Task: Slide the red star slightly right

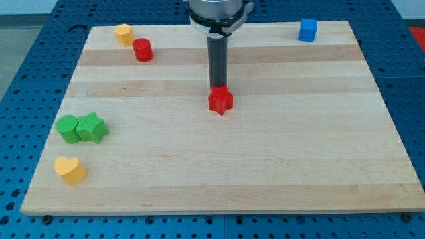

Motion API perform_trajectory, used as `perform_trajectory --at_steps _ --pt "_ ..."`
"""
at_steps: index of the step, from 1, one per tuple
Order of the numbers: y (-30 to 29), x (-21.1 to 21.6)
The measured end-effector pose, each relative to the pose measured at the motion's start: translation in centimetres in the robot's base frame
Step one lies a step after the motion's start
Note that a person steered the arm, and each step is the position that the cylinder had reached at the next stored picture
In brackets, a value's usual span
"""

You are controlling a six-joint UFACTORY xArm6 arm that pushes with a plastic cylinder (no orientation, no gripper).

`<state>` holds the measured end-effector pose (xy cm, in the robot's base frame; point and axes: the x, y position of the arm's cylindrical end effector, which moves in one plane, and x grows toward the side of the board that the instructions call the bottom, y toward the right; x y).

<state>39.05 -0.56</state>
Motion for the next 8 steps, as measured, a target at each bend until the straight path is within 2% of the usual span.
perform_trajectory --at_steps 2,3,6,8 --pt "-8.4 -1.0" --pt "-9.9 -0.6" --pt "-9.9 0.2" --pt "-7.8 3.0"
